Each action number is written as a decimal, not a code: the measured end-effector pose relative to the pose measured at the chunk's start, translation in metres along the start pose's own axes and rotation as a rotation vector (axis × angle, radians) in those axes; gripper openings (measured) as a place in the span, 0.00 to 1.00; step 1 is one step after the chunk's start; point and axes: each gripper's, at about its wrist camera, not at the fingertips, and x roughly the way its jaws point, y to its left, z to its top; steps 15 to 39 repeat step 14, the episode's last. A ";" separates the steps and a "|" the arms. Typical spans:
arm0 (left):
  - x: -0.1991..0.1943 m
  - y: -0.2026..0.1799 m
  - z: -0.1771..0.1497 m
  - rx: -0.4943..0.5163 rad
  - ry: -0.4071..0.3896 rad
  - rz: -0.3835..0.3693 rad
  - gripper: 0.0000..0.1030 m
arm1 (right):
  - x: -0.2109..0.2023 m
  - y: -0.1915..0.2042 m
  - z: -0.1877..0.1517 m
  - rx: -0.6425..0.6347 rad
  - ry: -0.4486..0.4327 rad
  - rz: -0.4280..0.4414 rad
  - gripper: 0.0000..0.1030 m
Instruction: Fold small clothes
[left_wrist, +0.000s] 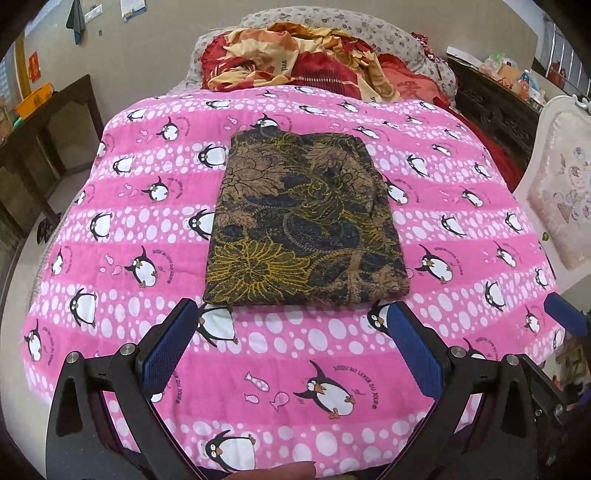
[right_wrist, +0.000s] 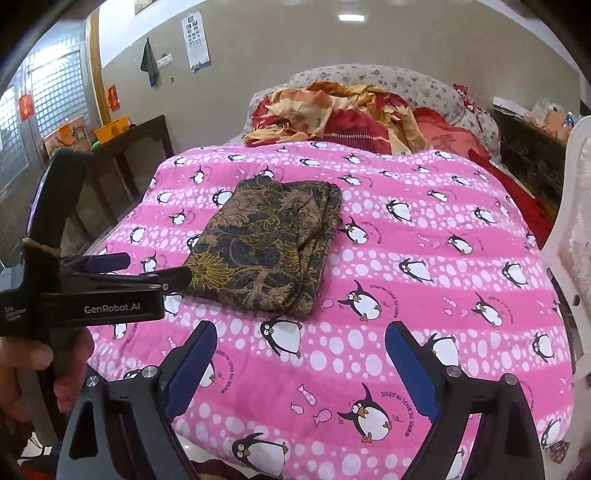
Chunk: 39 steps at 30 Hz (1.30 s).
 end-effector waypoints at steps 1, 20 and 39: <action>-0.001 0.000 0.000 0.001 -0.002 -0.002 0.99 | -0.002 0.001 0.000 -0.002 -0.003 0.000 0.88; -0.011 -0.001 0.003 0.002 -0.033 0.011 0.99 | -0.010 0.003 0.004 0.005 -0.013 0.003 0.88; -0.011 -0.001 0.003 0.002 -0.033 0.011 0.99 | -0.010 0.003 0.004 0.005 -0.013 0.003 0.88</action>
